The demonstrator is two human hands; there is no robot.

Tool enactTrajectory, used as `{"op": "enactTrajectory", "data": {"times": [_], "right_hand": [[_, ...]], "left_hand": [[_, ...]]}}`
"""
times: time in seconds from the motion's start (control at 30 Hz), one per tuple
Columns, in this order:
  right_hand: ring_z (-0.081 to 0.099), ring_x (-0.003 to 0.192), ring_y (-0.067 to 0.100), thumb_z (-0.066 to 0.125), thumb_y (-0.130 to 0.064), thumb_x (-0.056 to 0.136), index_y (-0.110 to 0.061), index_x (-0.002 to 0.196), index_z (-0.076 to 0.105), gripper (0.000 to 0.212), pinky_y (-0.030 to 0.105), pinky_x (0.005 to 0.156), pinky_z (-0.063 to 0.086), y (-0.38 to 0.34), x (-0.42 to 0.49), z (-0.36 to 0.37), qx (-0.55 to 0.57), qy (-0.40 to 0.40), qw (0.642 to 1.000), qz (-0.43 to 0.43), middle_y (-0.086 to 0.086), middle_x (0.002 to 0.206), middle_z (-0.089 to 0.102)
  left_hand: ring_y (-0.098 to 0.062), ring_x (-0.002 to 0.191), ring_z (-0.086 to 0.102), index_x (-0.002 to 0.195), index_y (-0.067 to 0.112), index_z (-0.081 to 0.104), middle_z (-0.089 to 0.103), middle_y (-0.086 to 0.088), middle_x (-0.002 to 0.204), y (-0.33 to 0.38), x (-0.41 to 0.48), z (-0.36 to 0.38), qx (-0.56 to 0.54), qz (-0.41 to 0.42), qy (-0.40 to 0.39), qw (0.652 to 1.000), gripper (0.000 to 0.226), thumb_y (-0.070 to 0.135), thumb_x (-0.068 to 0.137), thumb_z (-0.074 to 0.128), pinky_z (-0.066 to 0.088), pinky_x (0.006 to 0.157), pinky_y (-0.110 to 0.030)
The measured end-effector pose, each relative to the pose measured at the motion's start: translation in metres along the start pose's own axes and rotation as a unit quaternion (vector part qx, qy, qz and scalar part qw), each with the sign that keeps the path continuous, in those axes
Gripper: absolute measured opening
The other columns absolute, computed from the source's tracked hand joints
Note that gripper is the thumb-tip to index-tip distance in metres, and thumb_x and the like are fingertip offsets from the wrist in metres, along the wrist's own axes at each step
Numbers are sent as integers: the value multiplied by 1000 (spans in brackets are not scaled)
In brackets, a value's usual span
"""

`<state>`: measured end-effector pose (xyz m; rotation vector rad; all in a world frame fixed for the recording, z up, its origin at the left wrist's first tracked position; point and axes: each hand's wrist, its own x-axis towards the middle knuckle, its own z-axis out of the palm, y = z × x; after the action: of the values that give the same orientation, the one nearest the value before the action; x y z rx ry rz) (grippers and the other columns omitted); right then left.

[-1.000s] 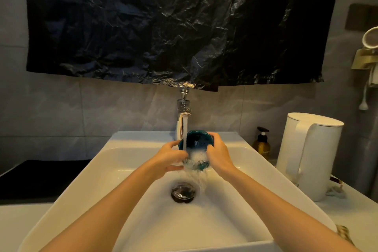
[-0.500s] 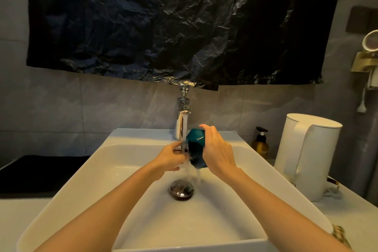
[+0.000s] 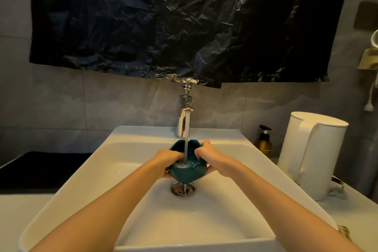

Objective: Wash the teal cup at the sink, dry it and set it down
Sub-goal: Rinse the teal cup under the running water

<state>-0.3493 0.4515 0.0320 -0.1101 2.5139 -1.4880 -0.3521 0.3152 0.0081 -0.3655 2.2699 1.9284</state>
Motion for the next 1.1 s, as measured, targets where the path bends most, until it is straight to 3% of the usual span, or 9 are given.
{"op": "enactTrajectory", "data": {"times": [0.17, 0.33, 0.43, 0.53, 0.67, 0.77, 0.83, 1.0, 1.1], "right_hand": [[53, 82, 17, 33, -9, 97, -11, 125, 30, 29, 33, 64, 54, 2, 6, 2, 26, 41, 999, 19, 6, 98, 48], [56, 102, 29, 37, -7, 98, -10, 116, 37, 18, 45, 71, 56, 16, 14, -7, 132, 89, 986, 39, 16, 115, 52], [55, 105, 28, 44, -17, 100, -14, 110, 41, 11, 43, 74, 56, 19, 15, -5, 169, 92, 981, 21, 14, 118, 53], [56, 102, 22, 43, -19, 101, -13, 120, 52, 22, 38, 84, 54, 26, 20, -3, -57, 149, 979, -129, 9, 120, 59], [32, 138, 18, 44, -6, 97, -17, 146, 36, 51, 28, 111, 29, 33, 16, -5, -337, 141, 873, -324, -1, 155, 29], [22, 142, 22, 50, 0, 89, -13, 136, 50, 49, 35, 117, 20, 30, 7, -1, -506, 101, 764, -388, 2, 149, 39], [24, 140, 25, 54, -2, 87, -11, 133, 51, 47, 36, 113, 27, 24, 0, 9, -512, 95, 771, -367, 7, 140, 50], [50, 121, 25, 52, 7, 84, -16, 132, 49, 53, 35, 101, 46, 14, -16, 36, -288, -8, 894, -345, 6, 133, 55], [50, 114, 28, 53, 4, 84, -13, 119, 59, 40, 38, 98, 43, 20, -12, 16, -448, 76, 776, -437, 8, 119, 64]], "left_hand": [[-26, 86, 60, 115, 7, 49, 60, -14, 103, 4, -3, 0, 9, -8, 8, 1000, 22, 4, 95, 41, 55, 67, -36], [-33, 101, 61, 109, 8, 48, 59, -19, 111, 12, -13, -3, -130, -58, -96, 985, 30, 3, 81, 58, 55, 82, -43], [-31, 94, 62, 108, 12, 50, 61, -17, 104, 14, -14, 2, -109, -26, -80, 991, 25, 10, 85, 57, 57, 76, -43], [-28, 96, 59, 122, 16, 48, 59, -14, 109, 14, -9, 2, -71, 44, -9, 996, 31, 12, 91, 50, 57, 65, -40], [-27, 104, 52, 131, 21, 46, 52, -13, 126, 13, -2, -12, -57, 102, 68, 991, 40, 13, 93, 51, 53, 72, -38], [-27, 111, 50, 134, 23, 44, 48, -11, 132, 10, 3, -19, -56, 139, 114, 982, 43, 17, 93, 53, 53, 85, -40], [-28, 114, 50, 131, 28, 47, 49, -8, 132, 9, 6, -21, -39, 161, 142, 976, 41, 20, 92, 55, 51, 92, -45], [-24, 111, 49, 125, 32, 53, 52, -4, 126, 12, 4, -19, 2, 212, 149, 966, 42, 13, 88, 54, 47, 97, -45], [-24, 110, 50, 123, 34, 54, 54, -4, 124, 11, 3, -18, 16, 222, 150, 963, 41, 12, 88, 53, 47, 98, -44]]}}
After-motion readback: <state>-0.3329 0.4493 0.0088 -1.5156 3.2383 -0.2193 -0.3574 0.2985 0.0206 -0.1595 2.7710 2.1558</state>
